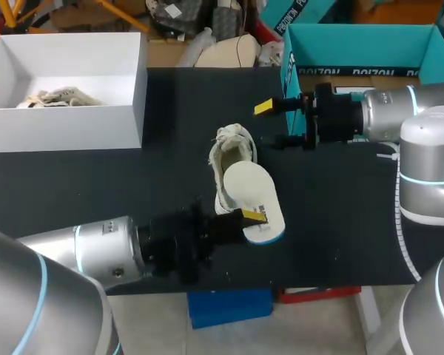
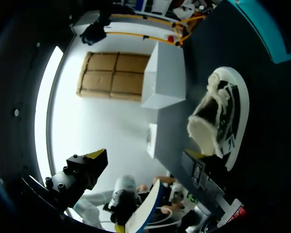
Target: Take the shoe out of the shoebox, open the shoe tongue, remove and reinsert the insole, then place the shoe into the shoebox
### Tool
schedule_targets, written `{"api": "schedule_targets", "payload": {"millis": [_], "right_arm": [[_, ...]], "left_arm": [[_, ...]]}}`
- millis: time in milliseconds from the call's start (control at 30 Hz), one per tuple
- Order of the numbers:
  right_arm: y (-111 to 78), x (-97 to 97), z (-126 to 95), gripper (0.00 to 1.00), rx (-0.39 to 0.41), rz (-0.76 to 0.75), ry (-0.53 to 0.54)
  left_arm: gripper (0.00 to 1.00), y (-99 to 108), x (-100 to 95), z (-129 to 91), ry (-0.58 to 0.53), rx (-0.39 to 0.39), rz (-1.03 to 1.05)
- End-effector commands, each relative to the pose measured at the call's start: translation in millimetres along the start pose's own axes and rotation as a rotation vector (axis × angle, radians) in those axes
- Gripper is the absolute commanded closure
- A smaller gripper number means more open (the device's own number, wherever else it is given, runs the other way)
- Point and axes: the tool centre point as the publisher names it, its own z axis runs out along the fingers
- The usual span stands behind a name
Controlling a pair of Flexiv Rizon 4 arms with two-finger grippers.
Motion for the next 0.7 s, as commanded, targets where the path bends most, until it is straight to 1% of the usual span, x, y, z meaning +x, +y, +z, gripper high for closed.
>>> {"api": "schedule_targets", "payload": {"millis": [33, 133, 267, 333, 400, 467, 533, 700], "right_arm": [[-0.6, -0.3, 1.8, 0.00, -0.003, 0.000, -0.001], [-0.6, -0.3, 1.8, 0.00, -0.003, 0.000, -0.001], [-0.6, -0.3, 1.8, 0.00, -0.003, 0.000, -0.001], [-0.6, -0.3, 1.8, 0.00, -0.003, 0.000, -0.001], [-0.6, -0.3, 1.8, 0.00, -0.003, 0.000, -0.001], [-0.6, -0.3, 1.8, 0.00, -0.003, 0.000, -0.001], [-0.6, -0.3, 1.8, 0.00, -0.003, 0.000, -0.001], [-0.6, -0.3, 1.8, 0.00, -0.003, 0.000, -0.001]], "left_arm": [[1.00, 15.2, 9.7, -5.6, 0.007, 0.077, 0.093], [1.00, 24.5, 19.7, -6.1, 0.084, 0.100, 0.206], [1.00, 39.4, 30.1, -7.8, 0.142, 0.134, 0.269], [1.00, 47.8, 33.6, -8.5, 0.169, 0.135, 0.301], [1.00, 55.2, 35.3, -8.9, 0.165, 0.121, 0.324], [1.00, 60.2, 36.1, -9.7, 0.164, 0.135, 0.377], [1.00, 66.5, 38.1, -9.3, 0.171, 0.129, 0.448], [1.00, 80.9, 37.0, -8.7, 0.153, 0.172, 0.472]]}}
